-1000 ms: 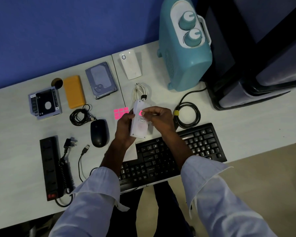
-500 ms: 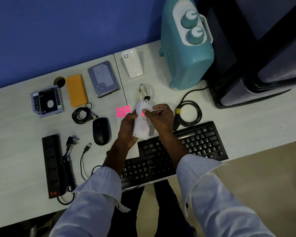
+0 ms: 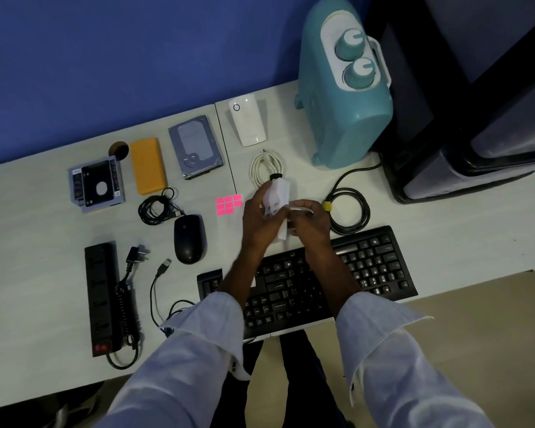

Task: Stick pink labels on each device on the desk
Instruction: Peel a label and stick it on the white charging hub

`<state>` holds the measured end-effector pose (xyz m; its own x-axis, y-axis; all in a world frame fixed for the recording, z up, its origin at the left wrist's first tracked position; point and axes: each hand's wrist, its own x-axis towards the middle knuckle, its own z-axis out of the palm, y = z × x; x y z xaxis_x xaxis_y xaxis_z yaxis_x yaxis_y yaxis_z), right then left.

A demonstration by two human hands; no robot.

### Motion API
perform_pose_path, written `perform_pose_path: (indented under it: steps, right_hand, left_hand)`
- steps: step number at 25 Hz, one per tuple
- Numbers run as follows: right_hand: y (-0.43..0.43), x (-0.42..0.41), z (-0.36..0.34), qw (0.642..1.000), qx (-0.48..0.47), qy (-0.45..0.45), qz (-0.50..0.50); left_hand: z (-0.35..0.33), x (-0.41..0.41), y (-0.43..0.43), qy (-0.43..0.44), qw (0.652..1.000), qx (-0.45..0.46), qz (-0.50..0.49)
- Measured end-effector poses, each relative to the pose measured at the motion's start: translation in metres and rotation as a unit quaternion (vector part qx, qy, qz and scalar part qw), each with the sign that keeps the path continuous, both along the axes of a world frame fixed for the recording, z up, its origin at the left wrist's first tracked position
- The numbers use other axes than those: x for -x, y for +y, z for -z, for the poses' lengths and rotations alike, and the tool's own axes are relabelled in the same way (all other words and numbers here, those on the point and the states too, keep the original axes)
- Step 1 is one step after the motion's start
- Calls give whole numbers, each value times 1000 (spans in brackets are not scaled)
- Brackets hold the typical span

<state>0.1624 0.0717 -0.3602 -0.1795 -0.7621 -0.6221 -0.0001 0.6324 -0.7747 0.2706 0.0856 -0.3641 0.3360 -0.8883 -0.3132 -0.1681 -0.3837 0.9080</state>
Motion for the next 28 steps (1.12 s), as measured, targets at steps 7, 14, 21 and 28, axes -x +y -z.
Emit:
perform_pose_path:
  steps: [7, 14, 21, 28]
  right_hand:
    - [2, 1, -2, 991, 75, 112, -6]
    - [3, -5, -2, 978, 103, 178, -41]
    - [10, -29, -12, 947, 239, 190, -99]
    - [24, -90, 12, 906, 190, 202, -321]
  left_hand:
    - [22, 23, -3, -180, 983, 27, -36]
    - [27, 30, -2, -188, 981, 12, -42]
    - [14, -32, 17, -288, 955, 65, -19]
    - [16, -110, 26, -389, 908, -90, 126]
